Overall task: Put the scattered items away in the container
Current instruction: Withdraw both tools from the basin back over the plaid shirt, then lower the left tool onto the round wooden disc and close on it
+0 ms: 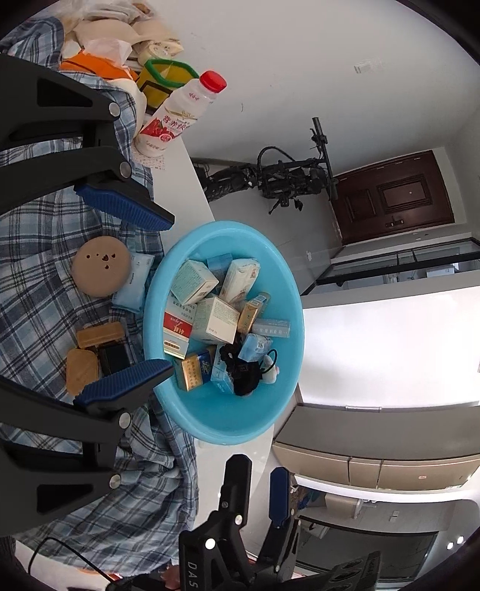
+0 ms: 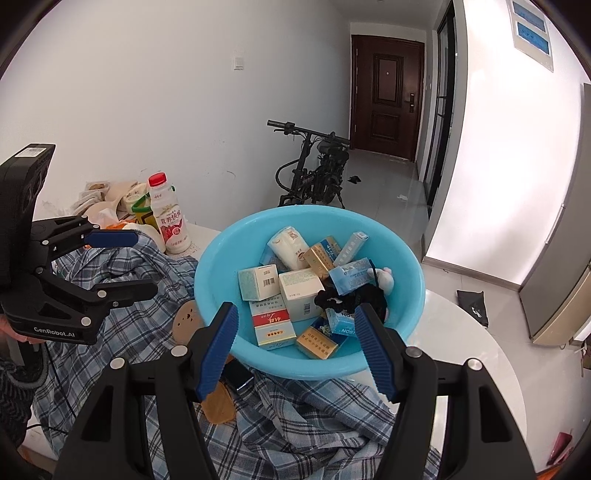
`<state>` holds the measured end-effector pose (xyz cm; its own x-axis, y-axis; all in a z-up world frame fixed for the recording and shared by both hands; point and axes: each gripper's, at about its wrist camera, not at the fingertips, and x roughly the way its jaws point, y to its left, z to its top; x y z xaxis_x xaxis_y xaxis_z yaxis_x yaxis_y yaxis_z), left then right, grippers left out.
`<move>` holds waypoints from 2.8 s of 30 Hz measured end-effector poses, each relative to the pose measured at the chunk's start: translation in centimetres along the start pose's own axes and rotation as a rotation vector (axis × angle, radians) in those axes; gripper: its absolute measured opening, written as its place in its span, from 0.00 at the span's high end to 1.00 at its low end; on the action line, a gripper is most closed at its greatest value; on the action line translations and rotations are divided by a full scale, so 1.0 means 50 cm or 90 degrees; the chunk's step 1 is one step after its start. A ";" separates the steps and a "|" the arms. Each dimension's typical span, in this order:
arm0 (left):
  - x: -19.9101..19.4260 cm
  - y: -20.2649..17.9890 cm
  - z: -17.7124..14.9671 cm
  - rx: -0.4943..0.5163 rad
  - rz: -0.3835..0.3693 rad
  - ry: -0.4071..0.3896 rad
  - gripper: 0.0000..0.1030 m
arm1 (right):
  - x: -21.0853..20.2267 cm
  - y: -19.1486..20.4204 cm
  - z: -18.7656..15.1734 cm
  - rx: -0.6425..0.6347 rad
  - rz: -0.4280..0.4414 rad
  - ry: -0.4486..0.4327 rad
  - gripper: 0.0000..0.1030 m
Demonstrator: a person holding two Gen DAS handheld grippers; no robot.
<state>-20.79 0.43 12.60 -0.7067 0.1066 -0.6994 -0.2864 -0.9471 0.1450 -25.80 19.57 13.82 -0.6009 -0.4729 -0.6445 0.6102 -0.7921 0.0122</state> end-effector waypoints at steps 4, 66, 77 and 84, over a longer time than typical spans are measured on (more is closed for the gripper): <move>0.007 -0.013 -0.029 0.009 -0.019 0.008 0.28 | 0.005 0.009 -0.023 0.000 0.006 0.011 0.38; 0.168 0.051 -0.175 0.006 -0.117 0.097 0.19 | 0.108 0.041 -0.259 0.038 0.061 0.149 0.38; 0.273 0.098 -0.170 0.070 -0.158 0.106 0.18 | 0.117 0.014 -0.273 0.067 0.061 0.161 0.38; 0.321 0.093 -0.194 0.136 -0.180 0.134 0.18 | 0.130 0.004 -0.280 0.079 0.062 0.169 0.38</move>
<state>-27.19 -5.21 -4.74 -0.4397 0.2679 -0.8573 -0.5933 -0.8032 0.0533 -22.35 21.73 -1.09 -0.3773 -0.4442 -0.8126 0.5809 -0.7969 0.1660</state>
